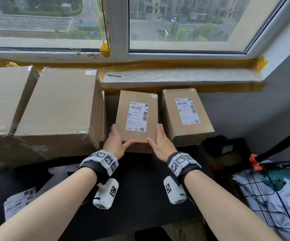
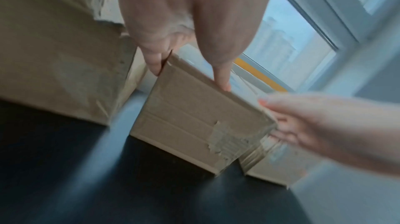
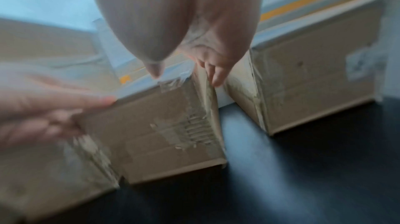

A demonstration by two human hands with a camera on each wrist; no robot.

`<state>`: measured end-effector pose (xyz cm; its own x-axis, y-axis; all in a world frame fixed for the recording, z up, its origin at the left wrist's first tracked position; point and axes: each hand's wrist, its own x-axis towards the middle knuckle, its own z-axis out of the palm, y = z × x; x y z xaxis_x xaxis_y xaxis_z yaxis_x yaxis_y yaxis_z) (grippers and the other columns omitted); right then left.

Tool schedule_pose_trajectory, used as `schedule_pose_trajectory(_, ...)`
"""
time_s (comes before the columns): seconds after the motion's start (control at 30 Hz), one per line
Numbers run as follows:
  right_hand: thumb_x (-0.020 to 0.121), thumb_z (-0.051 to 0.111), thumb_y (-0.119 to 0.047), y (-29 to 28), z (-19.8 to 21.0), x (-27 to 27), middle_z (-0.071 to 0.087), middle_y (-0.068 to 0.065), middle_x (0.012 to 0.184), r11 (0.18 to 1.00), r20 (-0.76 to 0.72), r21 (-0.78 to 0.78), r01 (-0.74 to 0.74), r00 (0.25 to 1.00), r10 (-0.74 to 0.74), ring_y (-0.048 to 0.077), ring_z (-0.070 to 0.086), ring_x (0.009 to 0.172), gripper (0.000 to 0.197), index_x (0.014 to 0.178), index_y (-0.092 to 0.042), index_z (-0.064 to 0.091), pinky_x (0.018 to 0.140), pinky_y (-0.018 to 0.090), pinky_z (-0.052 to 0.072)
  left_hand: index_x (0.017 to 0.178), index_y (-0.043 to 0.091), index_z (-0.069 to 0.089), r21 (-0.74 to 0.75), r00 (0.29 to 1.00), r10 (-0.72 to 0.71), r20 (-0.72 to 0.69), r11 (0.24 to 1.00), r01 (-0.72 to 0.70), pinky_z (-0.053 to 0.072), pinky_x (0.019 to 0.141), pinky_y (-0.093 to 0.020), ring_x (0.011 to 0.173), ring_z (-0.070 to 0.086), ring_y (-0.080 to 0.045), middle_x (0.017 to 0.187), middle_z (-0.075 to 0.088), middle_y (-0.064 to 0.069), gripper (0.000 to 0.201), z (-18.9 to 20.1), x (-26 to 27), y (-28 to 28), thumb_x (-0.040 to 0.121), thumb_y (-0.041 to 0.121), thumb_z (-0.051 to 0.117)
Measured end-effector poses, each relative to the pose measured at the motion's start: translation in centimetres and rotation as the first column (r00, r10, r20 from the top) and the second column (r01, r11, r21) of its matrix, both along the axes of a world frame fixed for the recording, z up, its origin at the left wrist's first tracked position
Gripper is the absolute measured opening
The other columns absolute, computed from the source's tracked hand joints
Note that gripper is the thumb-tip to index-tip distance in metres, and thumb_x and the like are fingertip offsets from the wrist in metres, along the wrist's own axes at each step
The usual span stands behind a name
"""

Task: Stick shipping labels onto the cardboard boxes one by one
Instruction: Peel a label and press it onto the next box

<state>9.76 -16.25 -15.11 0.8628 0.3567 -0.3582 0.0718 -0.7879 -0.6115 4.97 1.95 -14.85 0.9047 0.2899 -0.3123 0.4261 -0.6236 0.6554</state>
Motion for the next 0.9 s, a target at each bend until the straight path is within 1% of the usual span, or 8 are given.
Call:
schedule_pose_trajectory(0.07,0.095,0.047,-0.037,0.3,-0.6,0.4,0.033,0.009,0.152,0.983,-0.132,0.097,0.153,0.981,-0.14,0.027,0.041,0.133,0.076,0.151,-0.015,-0.001,0.111,0.037,0.032,0.144,0.006,0.018,-0.095,0.995,0.082,-0.06,0.992,-0.088,0.04,0.105,-0.038,0.128,0.048,-0.027,0.14,0.047,-0.011,0.089,0.2,0.1,-0.2,0.08,0.038,0.071)
schedule_pose_trajectory(0.17,0.092,0.053,-0.032,0.4,-1.2,1.3,0.049,0.008,0.14,0.956,-0.166,0.185,0.228,0.966,-0.198,0.026,0.048,0.127,0.067,0.146,-0.013,0.018,0.109,0.041,0.035,0.132,0.005,0.035,-0.116,0.99,0.126,-0.068,0.984,-0.133,0.041,0.098,-0.035,0.121,0.053,-0.03,0.132,0.055,-0.013,0.059,0.7,0.4,-0.3,0.088,0.033,0.061)
schedule_pose_trajectory(0.3,0.09,0.057,-0.03,-0.1,0.0,2.1,0.046,0.005,0.142,0.919,-0.195,0.283,0.273,0.955,-0.224,0.021,0.044,0.13,0.068,0.146,-0.012,0.023,0.112,0.041,0.033,0.134,0.007,0.033,-0.197,0.986,0.163,0.016,0.968,-0.157,0.039,0.092,-0.031,0.118,0.054,-0.03,0.13,0.056,-0.013,0.045,1.9,0.7,-0.5,0.095,0.026,0.048)
schedule_pose_trajectory(0.43,0.089,0.06,-0.013,-0.2,2.9,2.6,0.05,0.005,0.137,0.838,-0.207,0.42,0.348,0.936,-0.285,0.018,0.049,0.123,0.066,0.145,-0.009,0.026,0.109,0.035,0.036,0.138,0.011,0.031,-0.254,0.976,0.178,0.125,0.957,-0.142,0.037,0.09,-0.03,0.118,0.053,-0.028,0.132,0.055,-0.01,0.045,4.1,0.7,-1.0,0.097,0.025,0.044)
schedule_pose_trajectory(0.57,0.087,0.057,-0.004,-0.2,6.4,2.8,0.059,0.001,0.12,0.75,-0.206,0.545,0.374,0.927,-0.312,0.018,0.054,0.114,0.052,0.135,-0.011,0.04,0.1,0.029,0.039,0.141,0.012,0.031,-0.264,0.956,0.199,0.215,0.954,-0.14,0.034,0.086,-0.027,0.118,0.051,-0.029,0.133,0.053,-0.011,0.044,6.9,1.1,-1.4,0.099,0.026,0.038)
schedule_pose_trajectory(0.63,0.088,0.053,-0.003,-0.3,8.5,2.5,0.06,0.001,0.113,0.731,-0.197,0.584,0.353,0.935,-0.294,0.018,0.056,0.11,0.045,0.132,-0.012,0.046,0.096,0.027,0.041,0.141,0.013,0.033,-0.214,0.943,0.209,0.259,0.964,-0.155,0.035,0.089,-0.031,0.119,0.05,-0.032,0.133,0.053,-0.014,0.043,8.4,1.2,-1.3,0.101,0.029,0.032)
schedule_pose_trajectory(0.73,0.09,0.051,-0.006,-0.6,11.0,2.3,0.063,0.002,0.116,0.714,-0.175,0.62,0.326,0.944,-0.279,0.019,0.059,0.109,0.041,0.13,-0.014,0.051,0.098,0.032,0.046,0.137,0.013,0.04,-0.156,0.926,0.222,0.307,0.971,-0.181,0.035,0.095,-0.036,0.119,0.049,-0.036,0.132,0.053,-0.015,0.042,10.3,1.2,-1.1,0.101,0.031,0.027)
schedule_pose_trajectory(0.9,0.09,0.053,-0.011,-4.4,13.8,3.0,0.064,0.003,0.116,0.685,-0.148,0.63,0.365,0.923,-0.356,0.021,0.059,0.111,0.037,0.127,-0.012,0.054,0.095,0.034,0.048,0.134,0.012,0.047,-0.211,0.91,0.116,0.398,0.977,-0.033,0.037,0.102,-0.036,0.122,0.049,-0.031,0.134,0.054,-0.012,0.041,11.9,1.7,-2.9,0.101,0.029,0.031)
